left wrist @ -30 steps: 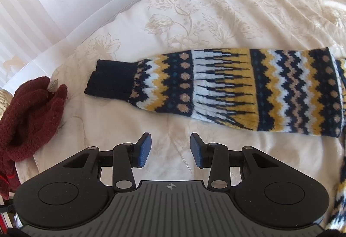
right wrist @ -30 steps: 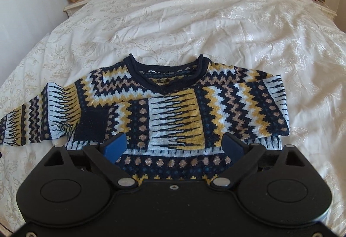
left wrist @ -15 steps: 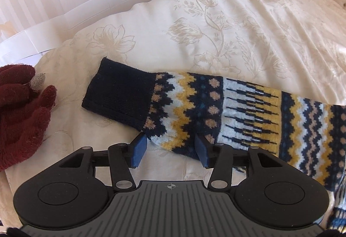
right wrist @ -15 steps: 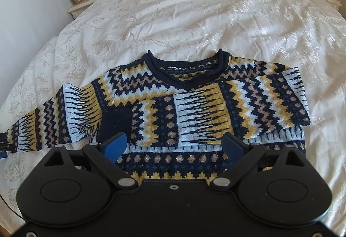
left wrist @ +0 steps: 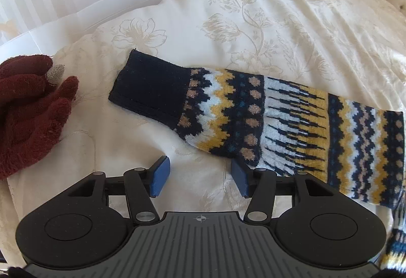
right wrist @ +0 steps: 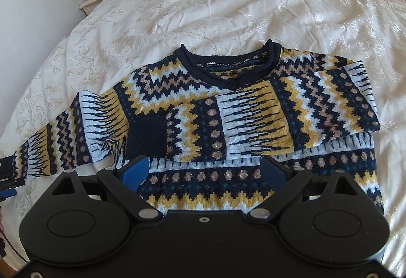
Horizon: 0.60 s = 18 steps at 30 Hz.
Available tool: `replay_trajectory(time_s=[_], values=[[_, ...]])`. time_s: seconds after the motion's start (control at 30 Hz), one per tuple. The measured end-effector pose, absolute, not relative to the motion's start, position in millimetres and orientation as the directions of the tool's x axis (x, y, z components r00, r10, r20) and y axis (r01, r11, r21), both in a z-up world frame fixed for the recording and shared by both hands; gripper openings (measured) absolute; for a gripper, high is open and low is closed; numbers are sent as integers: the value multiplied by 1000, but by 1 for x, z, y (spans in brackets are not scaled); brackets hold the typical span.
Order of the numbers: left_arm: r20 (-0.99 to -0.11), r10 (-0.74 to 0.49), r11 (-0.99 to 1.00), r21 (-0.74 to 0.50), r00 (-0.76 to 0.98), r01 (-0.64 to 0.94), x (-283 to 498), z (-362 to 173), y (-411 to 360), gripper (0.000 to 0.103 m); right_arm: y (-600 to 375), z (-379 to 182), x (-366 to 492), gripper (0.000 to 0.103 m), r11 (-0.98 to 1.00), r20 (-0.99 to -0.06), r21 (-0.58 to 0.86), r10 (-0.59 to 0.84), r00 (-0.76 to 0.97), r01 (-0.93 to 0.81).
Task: Fold small clothes
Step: 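Lift the sleeve cuff with the left gripper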
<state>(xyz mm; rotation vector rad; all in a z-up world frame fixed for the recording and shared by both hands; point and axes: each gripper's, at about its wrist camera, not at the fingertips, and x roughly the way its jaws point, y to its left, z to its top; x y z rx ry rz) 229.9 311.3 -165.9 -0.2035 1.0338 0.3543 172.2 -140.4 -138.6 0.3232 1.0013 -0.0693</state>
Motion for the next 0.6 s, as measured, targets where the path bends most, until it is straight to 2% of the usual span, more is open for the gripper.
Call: replay_trajectory(time_s=[0.17,0.33,0.6], values=[[-860,171,902,-59,481,-427,246,-169,322,61,-136,-138,180,95,951,-834,244,106,541,189],[-858,138,868,-135,494,-477,254,-166,333,61,-136,-135,186,95,951,-828,250,112,549,183],[-845,43,860,-240,534,-450,227,-157,336,62,-147,-136,185,95,945,-834,256,110,541,203]])
